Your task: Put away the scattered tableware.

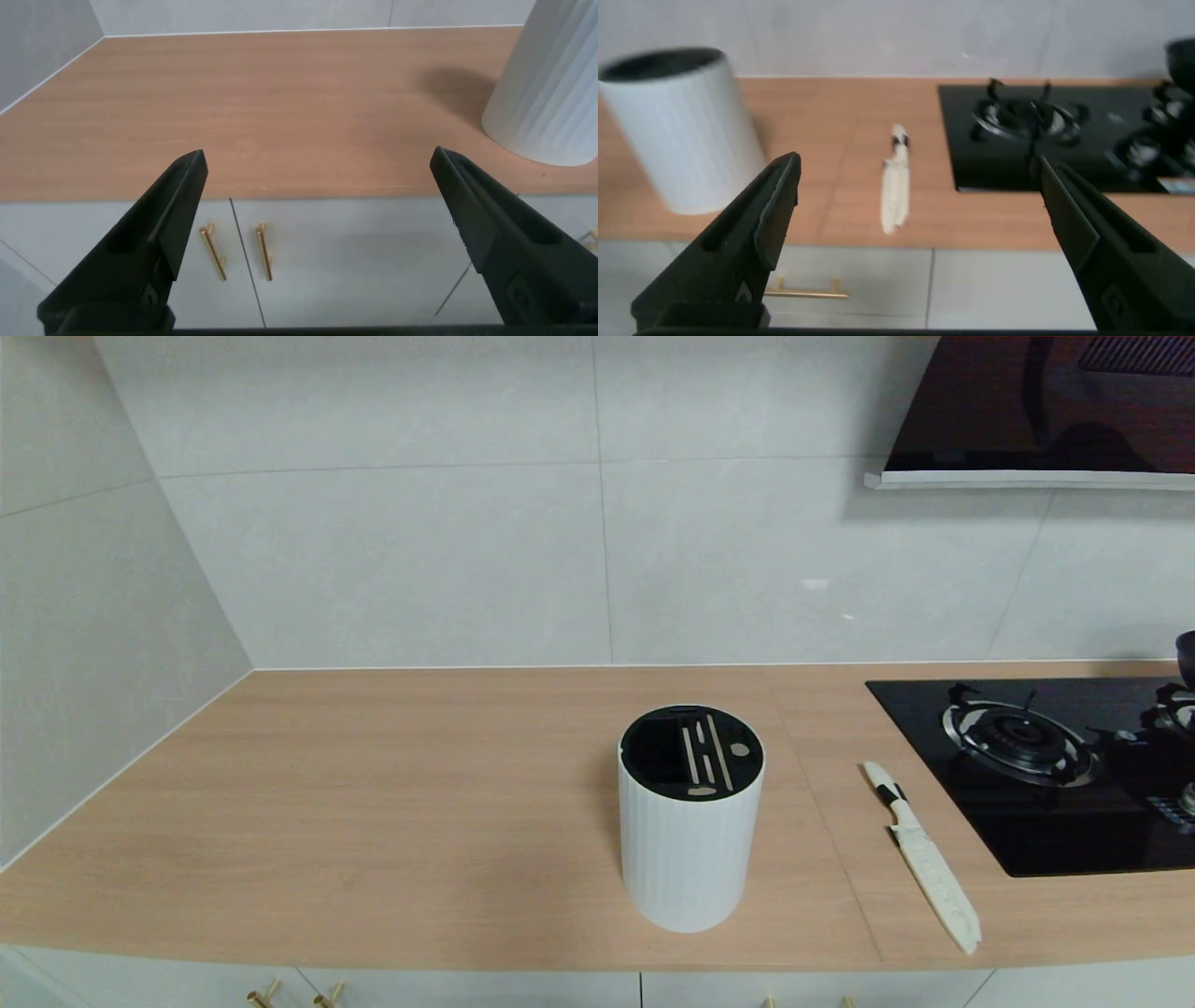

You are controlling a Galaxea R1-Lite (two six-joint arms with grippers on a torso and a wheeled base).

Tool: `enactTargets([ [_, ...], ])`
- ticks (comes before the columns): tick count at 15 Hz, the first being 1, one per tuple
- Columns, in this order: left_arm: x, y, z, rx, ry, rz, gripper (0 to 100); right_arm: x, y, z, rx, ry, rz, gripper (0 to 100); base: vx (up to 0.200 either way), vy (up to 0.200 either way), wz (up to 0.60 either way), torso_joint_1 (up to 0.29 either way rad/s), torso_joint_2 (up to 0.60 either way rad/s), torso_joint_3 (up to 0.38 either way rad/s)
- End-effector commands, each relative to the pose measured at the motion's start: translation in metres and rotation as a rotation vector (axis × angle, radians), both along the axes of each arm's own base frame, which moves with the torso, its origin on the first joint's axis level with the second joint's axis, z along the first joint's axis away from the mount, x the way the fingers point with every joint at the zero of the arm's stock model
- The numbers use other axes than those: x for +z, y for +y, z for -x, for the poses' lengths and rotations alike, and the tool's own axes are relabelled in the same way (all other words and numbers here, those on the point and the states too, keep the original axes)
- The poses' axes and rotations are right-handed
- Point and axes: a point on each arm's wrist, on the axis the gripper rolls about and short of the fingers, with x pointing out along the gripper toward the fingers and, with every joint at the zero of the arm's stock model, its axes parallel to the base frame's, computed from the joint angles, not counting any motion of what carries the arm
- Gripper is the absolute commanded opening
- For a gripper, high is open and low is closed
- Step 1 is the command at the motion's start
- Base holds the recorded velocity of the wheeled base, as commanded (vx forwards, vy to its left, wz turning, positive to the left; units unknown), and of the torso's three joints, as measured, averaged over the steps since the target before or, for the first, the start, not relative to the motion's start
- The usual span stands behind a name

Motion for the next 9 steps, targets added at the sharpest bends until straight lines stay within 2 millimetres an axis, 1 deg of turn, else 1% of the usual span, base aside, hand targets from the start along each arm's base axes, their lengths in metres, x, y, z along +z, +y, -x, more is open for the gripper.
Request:
enactTargets([
  [1, 0.0, 0.0, 0.0, 0.0, 0.001, 0.0, 100, 0.037, 0.003, -0.039, 0.113, 0.218, 0.006, 100, 0.0, 0.0, 0.0, 0.0, 0.0, 0.0],
  [2, 0.0, 0.0, 0.0, 0.0, 0.001, 0.0, 100, 0.043, 0.005, -0.058, 0.119, 0.303, 0.008, 100, 0.0, 0.0, 0.0, 0.0, 0.0, 0.0],
  [3, 0.0, 0.0, 0.0, 0.0, 0.001, 0.0, 100, 0.047, 0.006, -0.07, 0.124, 0.349, 0.009, 100, 0.0, 0.0, 0.0, 0.0, 0.0, 0.0],
  [4, 0.0, 0.0, 0.0, 0.002, 0.001, 0.0, 100, 0.05, 0.006, -0.076, 0.127, 0.37, 0.009, 100, 0.0, 0.0, 0.0, 0.0, 0.0, 0.0],
  [5, 0.0, 0.0, 0.0, 0.0, 0.001, 0.002, 100, 0.052, 0.011, -0.109, 0.15, 0.504, 0.019, 100, 0.0, 0.0, 0.0, 0.0, 0.0, 0.0],
  [6, 0.0, 0.0, 0.0, 0.0, 0.001, 0.002, 100, 0.049, 0.015, -0.127, 0.167, 0.573, 0.027, 100, 0.0, 0.0, 0.0, 0.0, 0.0, 0.0],
  [7, 0.0, 0.0, 0.0, 0.0, 0.001, 0.0, 100, 0.048, 0.018, -0.145, 0.175, 0.602, 0.03, 100, 0.0, 0.0, 0.0, 0.0, 0.0, 0.0],
  [9, 0.0, 0.0, 0.0, 0.002, 0.001, 0.002, 100, 0.036, 0.024, -0.184, 0.174, 0.63, 0.033, 100, 0.0, 0.0, 0.0, 0.0, 0.0, 0.0],
])
